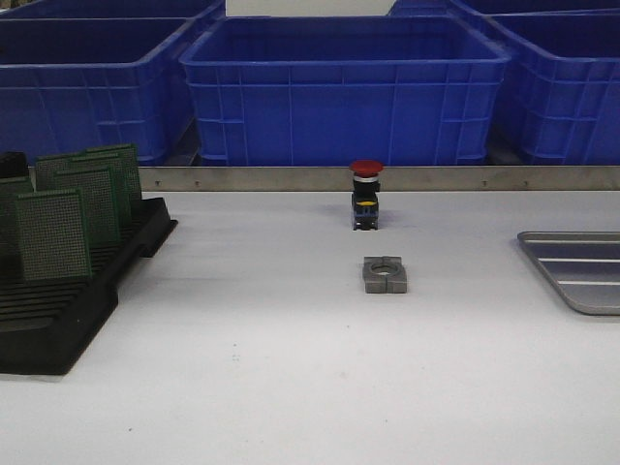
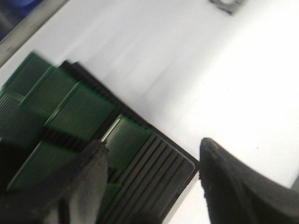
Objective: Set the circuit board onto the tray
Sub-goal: 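Lower the left gripper onto a green circuit board in the rack and grasp it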
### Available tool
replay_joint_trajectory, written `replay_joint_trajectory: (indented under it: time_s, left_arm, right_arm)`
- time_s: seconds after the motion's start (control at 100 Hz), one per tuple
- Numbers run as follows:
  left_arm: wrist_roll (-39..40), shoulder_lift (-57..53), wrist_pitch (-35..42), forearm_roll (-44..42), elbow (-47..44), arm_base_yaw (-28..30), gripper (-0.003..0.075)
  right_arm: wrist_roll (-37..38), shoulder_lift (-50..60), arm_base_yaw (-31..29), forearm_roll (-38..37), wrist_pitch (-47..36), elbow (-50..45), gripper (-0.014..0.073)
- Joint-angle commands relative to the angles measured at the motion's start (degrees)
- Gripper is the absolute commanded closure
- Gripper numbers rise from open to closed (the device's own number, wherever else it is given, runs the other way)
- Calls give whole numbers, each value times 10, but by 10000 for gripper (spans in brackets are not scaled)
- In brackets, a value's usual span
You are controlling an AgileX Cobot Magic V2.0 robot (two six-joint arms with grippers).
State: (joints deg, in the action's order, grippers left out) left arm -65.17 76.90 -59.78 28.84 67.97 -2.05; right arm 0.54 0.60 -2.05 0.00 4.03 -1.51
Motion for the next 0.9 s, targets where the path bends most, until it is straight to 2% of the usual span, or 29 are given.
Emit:
replay_joint_trajectory:
  time_s: [0.0, 0.13, 0.39, 0.7, 0.82, 0.89]
  left_arm:
    - [-133, 39, -25, 46, 53, -4, 311]
    - [-193, 112, -25, 36, 87, -4, 311]
    - [-196, 200, -9, -36, 110, -7, 311]
    - [-196, 245, 25, -41, 111, -7, 322]
    - [-196, 255, 23, -41, 111, -7, 381]
    - [-196, 256, 23, -41, 111, -7, 458]
  right_arm:
    - [-2, 15, -2, -5, -46, 7, 653]
    - [-2, 15, -2, -5, -46, 7, 653]
    - [-2, 15, -2, -5, -46, 7, 653]
    - [-2, 15, -2, -5, -46, 7, 653]
    - [-2, 15, -2, -5, -46, 7, 653]
    - [-2, 15, -2, -5, -46, 7, 653]
